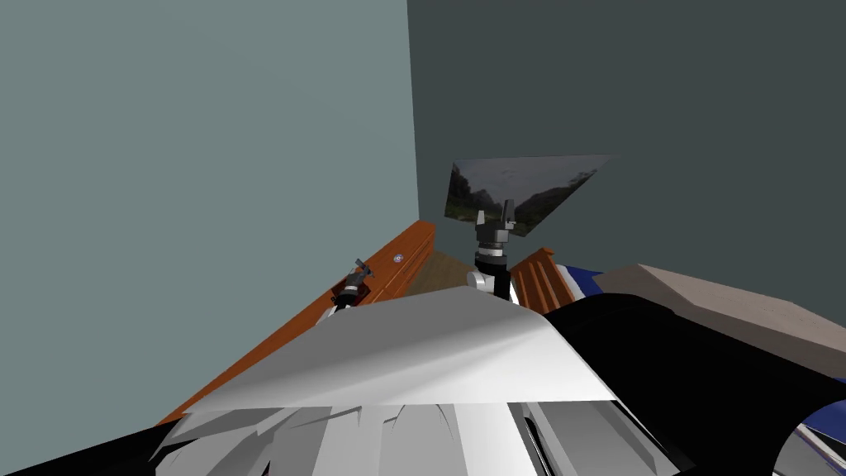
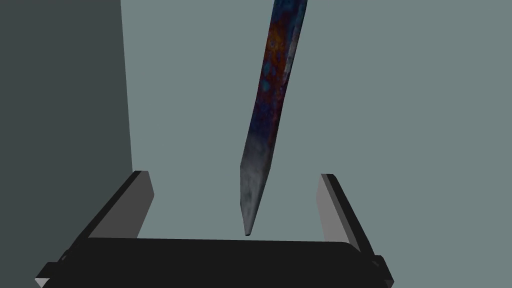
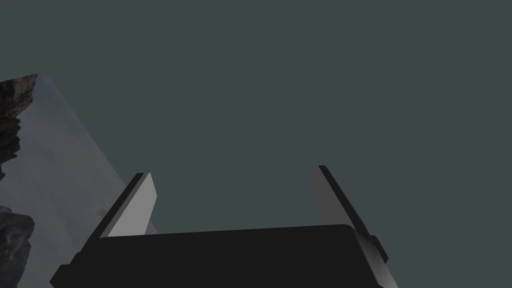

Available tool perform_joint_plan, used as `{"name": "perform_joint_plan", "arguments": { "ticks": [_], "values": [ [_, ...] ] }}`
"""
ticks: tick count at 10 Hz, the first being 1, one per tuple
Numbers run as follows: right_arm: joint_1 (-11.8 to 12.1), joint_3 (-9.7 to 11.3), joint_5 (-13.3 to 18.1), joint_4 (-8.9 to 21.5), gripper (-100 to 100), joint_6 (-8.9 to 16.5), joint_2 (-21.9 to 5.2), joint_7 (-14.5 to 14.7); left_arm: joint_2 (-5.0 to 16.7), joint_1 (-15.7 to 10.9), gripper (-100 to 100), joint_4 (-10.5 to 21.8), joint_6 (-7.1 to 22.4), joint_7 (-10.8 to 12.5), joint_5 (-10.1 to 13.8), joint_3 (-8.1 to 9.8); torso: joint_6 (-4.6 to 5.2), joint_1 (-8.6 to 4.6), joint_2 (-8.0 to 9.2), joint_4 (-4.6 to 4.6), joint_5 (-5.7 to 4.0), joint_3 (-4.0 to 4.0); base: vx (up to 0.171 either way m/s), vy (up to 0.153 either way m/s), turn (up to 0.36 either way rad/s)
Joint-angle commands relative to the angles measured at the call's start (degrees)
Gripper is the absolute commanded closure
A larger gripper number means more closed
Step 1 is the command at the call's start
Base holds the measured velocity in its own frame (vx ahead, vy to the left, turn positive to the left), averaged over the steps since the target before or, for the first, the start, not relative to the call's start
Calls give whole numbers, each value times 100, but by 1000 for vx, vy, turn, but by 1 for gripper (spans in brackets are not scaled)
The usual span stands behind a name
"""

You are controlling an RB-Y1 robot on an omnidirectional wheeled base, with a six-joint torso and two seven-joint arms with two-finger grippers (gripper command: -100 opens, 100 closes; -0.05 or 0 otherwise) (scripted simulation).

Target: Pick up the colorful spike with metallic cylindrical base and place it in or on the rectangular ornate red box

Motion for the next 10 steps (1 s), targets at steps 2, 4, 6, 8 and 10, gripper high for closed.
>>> {"name": "perform_joint_plan", "arguments": {
  "ticks": [2, 4, 6, 8, 10],
  "values": [
    [0, 0, 0, 0, 0, 0, 0, 0, 35, -118, -100, 404, -81, -235, -58, 61, -2, -2, -1, -1, 0, -1, -9, 30, -107],
    [1, 0, 0, 0, 0, 0, 0, 0, 64, -182, -100, 741, -125, -362, -93, 98, -2, -3, -2, -1, 0, -1, -10, 25, -90],
    [1, 0, 0, 0, 0, 0, 0, 0, 90, -240, -100, 996, -165, -478, -125, 132, -2, -4, -3, -1, 0, -2, -7, 24, -96],
    [0, 0, 0, 0, 0, 0, 0, 0, 136, -337, -100, 1428, -235, -677, -182, 193, -1, 0, -3, -1, 0, -2, -6, 43, -178],
    [0, 0, 0, 0, 0, 0, 0, 0, 155, -375, -100, 1613, -263, -759, -206, 219, -1, 7, -5, -1, 2, -3, -2, 44, -106]
  ]
}}
